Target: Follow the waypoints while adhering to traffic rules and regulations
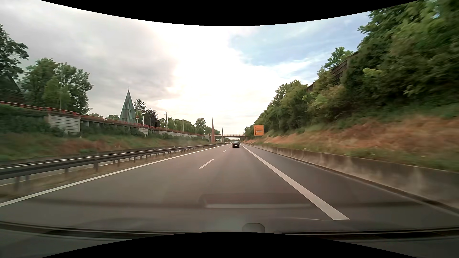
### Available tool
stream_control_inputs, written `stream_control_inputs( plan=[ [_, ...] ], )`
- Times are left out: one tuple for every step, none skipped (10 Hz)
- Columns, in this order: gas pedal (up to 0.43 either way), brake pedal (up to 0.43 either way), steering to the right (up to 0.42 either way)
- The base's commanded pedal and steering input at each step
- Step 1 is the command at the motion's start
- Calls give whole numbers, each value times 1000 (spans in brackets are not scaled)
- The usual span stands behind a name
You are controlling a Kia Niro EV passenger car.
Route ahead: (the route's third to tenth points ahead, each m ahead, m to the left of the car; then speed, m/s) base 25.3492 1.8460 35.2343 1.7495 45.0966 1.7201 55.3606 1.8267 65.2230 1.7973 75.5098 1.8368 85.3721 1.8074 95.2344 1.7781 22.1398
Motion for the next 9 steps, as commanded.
stream_control_inputs(
  plan=[
    [220, 0, -2],
    [220, 0, -2],
    [220, 0, -2],
    [220, 0, -1],
    [220, 0, -1],
    [220, 0, -1],
    [220, 0, -1],
    [220, 0, -1],
    [220, 0, -1]
  ],
)
